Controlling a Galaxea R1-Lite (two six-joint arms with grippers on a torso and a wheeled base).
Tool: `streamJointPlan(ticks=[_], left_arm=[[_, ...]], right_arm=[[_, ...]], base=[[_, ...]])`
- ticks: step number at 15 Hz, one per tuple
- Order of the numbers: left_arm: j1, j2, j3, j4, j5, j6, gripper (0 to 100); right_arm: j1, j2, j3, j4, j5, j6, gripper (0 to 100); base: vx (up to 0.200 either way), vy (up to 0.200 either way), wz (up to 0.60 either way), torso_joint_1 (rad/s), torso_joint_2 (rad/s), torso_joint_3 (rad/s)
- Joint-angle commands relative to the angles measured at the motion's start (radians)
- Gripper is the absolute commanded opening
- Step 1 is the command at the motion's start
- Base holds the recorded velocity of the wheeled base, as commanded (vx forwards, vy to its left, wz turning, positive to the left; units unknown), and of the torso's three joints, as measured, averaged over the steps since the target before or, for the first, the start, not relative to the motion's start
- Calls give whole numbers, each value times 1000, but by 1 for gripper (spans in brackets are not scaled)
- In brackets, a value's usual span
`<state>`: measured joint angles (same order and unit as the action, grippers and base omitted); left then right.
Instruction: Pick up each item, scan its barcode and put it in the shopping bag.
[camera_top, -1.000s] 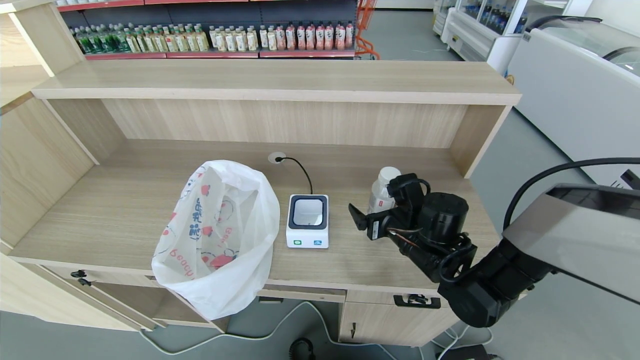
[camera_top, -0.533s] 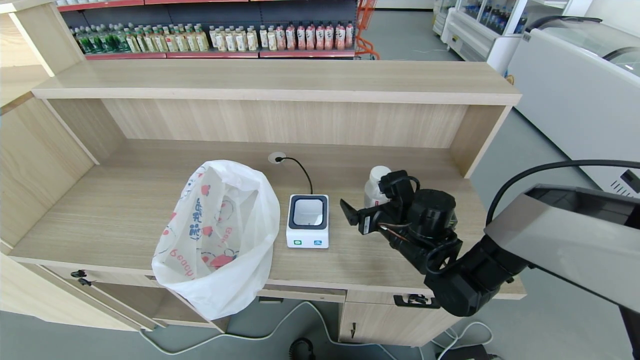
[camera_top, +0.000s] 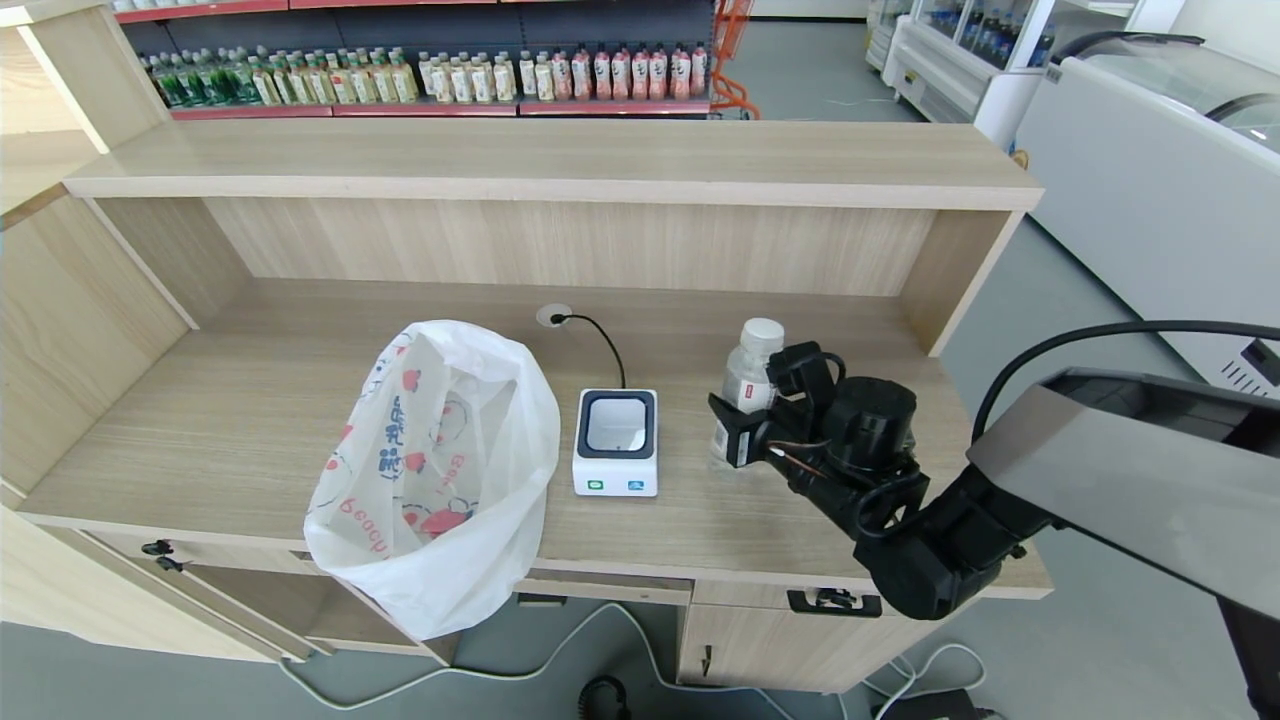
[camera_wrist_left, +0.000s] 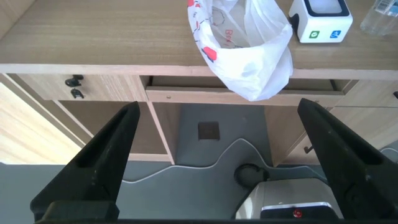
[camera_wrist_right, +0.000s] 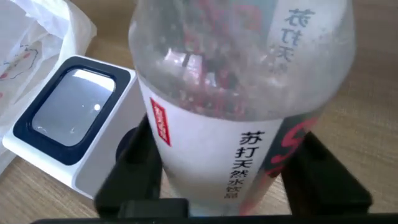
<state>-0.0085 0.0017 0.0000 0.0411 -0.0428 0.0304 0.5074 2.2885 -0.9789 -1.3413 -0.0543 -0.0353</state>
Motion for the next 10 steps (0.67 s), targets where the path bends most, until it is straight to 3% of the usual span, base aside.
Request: streamJointPlan(ticks=[1, 10], left_arm=[[-1, 0, 0, 0, 0, -1, 100], [-1, 0, 0, 0, 0, 0, 100]], right_arm=[[-20, -6, 2, 2, 7, 0, 0], [-32, -75, 9, 5, 28, 40, 0]], base=[[0, 0, 0, 0, 0, 0], [0, 0, 0, 0, 0, 0]])
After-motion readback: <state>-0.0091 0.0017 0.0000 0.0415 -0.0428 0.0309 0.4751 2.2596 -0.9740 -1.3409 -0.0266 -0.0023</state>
